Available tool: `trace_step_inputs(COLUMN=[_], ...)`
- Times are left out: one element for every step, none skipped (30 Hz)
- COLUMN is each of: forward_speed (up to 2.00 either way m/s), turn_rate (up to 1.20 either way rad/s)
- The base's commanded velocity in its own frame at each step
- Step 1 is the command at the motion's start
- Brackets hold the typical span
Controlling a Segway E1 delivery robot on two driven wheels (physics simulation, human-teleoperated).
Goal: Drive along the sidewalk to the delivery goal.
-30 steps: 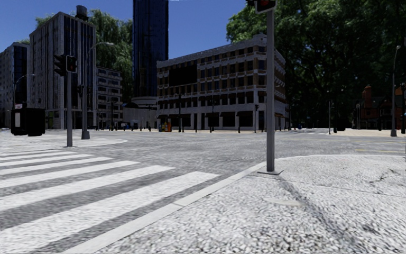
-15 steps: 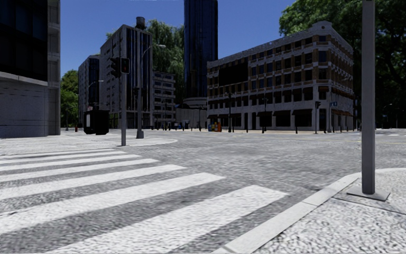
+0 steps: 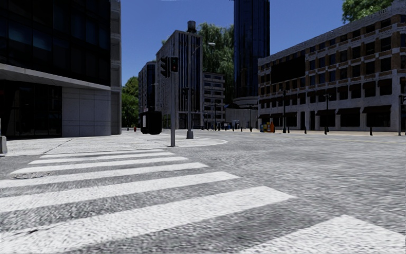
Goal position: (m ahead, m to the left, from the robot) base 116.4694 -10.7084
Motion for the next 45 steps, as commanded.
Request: trace_step_inputs(forward_speed=[1.37,1.37,1.36,1.36,1.36,1.35,1.35,1.33,1.32,1.31,1.31,1.31,1.31,1.31,1.31,1.31,1.31,1.31,1.31,1.31,1.31,1.31,1.31,1.31,1.31,1.31,1.31,1.31,1.31,1.31,1.31,1.31,1.31,1.31,1.31,1.32,1.32,1.57,2.00,2.00,2.00,2.00,2.00,2.00,2.00], turn_rate=[0.60,0.60,0.60,0.60,0.60,0.60,0.60,0.60,0.60,0.60,0.60,0.60,0.54,0.54,0.54,0.52,0.46,0.37,0.00,0.00,0.00,0.00,0.00,0.00,0.00,0.00,0.00,0.00,0.00,0.00,0.00,0.00,0.00,0.00,0.00,0.00,0.00,0.03,0.11,0.12,0.17,0.21,0.21,0.24,0.25])
